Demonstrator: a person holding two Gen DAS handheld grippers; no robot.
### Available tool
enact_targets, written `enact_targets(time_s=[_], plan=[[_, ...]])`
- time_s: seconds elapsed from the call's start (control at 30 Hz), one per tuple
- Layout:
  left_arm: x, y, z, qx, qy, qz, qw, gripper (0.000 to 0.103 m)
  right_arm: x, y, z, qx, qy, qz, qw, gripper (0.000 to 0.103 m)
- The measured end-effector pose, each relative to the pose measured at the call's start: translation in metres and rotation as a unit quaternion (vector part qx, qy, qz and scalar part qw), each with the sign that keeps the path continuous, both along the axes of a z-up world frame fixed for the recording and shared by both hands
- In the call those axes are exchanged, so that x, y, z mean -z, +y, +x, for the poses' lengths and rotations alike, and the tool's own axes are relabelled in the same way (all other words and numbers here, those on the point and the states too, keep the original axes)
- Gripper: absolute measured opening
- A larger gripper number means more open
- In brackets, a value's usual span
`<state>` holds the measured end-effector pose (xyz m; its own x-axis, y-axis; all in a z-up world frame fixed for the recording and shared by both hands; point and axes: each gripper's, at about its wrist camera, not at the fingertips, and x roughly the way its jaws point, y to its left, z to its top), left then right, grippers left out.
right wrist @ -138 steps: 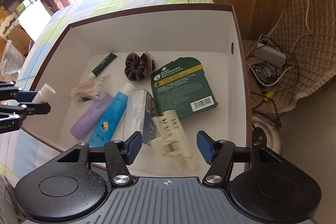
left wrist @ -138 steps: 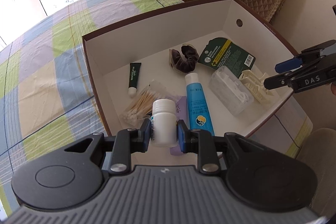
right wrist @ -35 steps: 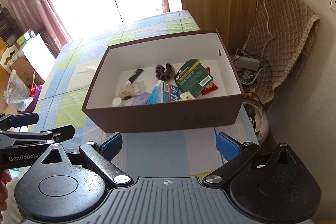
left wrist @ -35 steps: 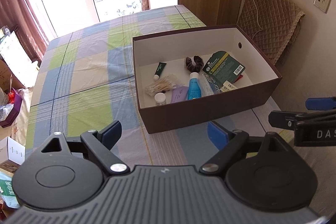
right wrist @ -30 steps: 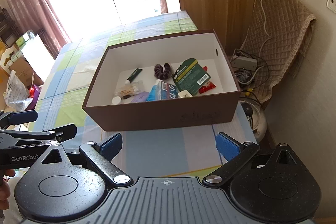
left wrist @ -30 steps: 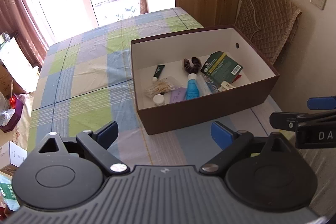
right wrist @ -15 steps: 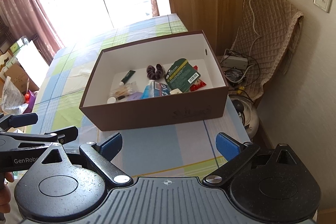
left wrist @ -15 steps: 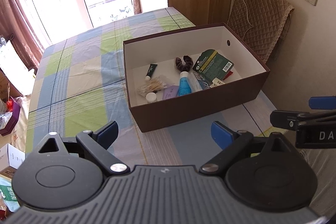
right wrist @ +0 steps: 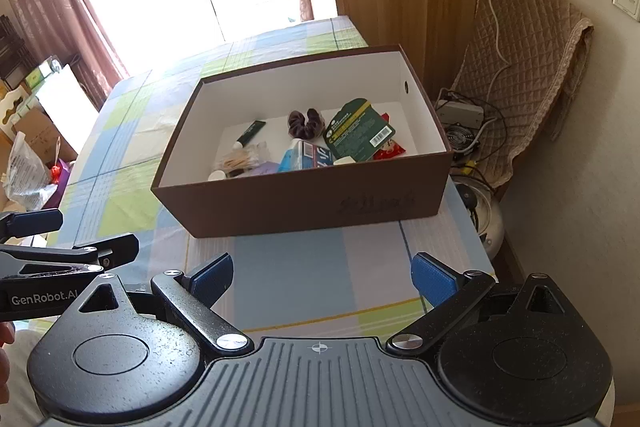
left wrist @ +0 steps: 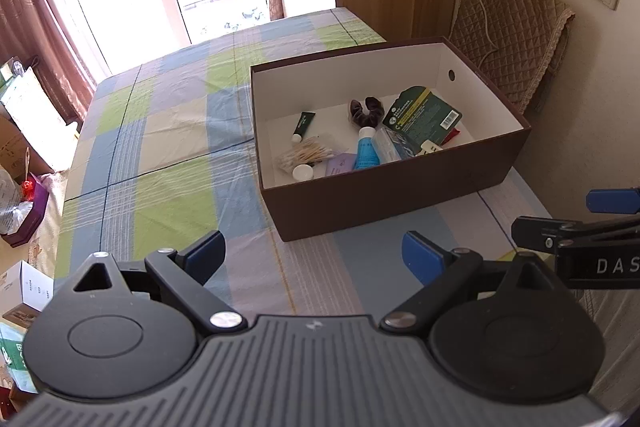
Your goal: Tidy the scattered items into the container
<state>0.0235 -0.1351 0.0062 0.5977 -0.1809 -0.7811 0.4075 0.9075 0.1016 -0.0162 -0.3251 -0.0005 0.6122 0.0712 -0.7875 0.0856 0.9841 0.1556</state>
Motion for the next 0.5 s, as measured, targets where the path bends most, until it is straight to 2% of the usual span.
enact_targets(time_s=[0.5], plan=[[0.0056,-0.0030,0.0003,-0.009,-0.003,0.018,0.9998,0.093,0.0057,-0.0032,0.0015,-0.007,-0.011,-0.002,1.000,0.100]])
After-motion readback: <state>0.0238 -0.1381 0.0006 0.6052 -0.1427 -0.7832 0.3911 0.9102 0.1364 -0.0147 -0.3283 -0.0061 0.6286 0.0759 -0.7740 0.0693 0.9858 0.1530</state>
